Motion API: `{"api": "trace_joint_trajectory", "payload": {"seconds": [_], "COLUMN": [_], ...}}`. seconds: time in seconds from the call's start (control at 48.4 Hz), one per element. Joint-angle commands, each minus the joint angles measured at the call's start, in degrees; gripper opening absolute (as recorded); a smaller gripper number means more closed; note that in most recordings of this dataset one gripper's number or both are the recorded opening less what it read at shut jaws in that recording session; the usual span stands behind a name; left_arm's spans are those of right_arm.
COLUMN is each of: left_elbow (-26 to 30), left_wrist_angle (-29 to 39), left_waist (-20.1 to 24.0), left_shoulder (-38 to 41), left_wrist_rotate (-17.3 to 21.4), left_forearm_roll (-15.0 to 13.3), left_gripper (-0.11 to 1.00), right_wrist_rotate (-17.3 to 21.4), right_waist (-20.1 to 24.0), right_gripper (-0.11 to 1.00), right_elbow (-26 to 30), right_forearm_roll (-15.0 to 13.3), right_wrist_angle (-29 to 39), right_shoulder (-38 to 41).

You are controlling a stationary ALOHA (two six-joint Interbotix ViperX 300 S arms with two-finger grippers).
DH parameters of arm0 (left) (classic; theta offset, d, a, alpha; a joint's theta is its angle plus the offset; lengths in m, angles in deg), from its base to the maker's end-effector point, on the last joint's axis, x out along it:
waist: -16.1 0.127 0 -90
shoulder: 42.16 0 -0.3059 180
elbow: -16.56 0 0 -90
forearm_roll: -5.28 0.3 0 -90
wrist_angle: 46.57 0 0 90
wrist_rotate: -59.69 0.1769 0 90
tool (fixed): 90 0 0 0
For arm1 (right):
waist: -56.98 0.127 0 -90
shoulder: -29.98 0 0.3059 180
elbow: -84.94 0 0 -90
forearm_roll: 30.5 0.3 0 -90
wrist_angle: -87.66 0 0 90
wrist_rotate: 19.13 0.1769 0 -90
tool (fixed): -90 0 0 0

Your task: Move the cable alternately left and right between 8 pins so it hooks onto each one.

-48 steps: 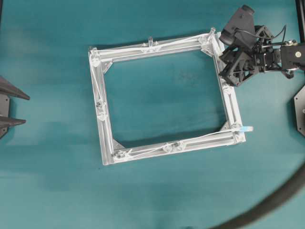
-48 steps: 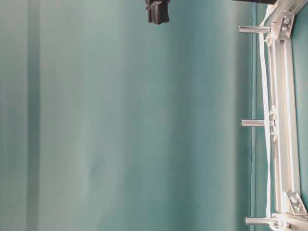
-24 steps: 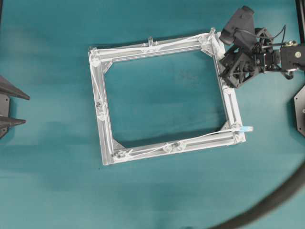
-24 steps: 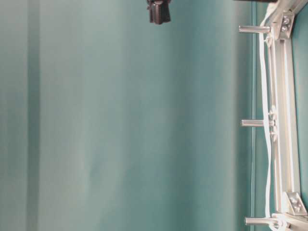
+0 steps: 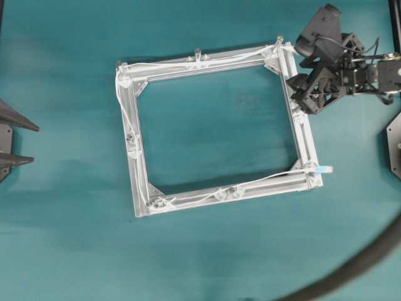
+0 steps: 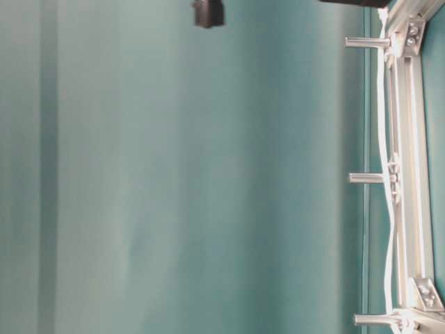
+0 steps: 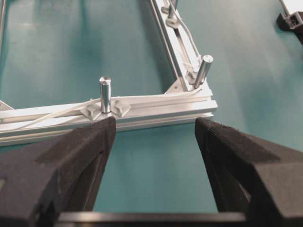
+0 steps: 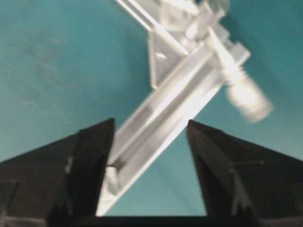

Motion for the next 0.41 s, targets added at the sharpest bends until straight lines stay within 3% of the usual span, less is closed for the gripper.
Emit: {"api": "trace_joint_trajectory", "payload": {"seconds": [0.0, 0.393], "left_elbow": [0.97, 0.97], "left_wrist_angle": [-0.35, -0.35], "left_waist": [0.18, 0.18], "left_shoulder": [0.79, 0.79], "left_wrist_rotate": [-0.18, -0.09], "left_forearm_roll": [0.26, 0.26], "left_gripper": [0.72, 0.72], "right_wrist_rotate": [0.09, -0.09], "right_waist": [0.53, 4.04], "right_gripper": [0.62, 0.62], "right_elbow": [1.05, -1.67], "right_forearm_roll": [0.09, 0.09], "right_wrist_angle": [0.00, -2.37], "right_shoulder": [-3.69, -10.90]}}
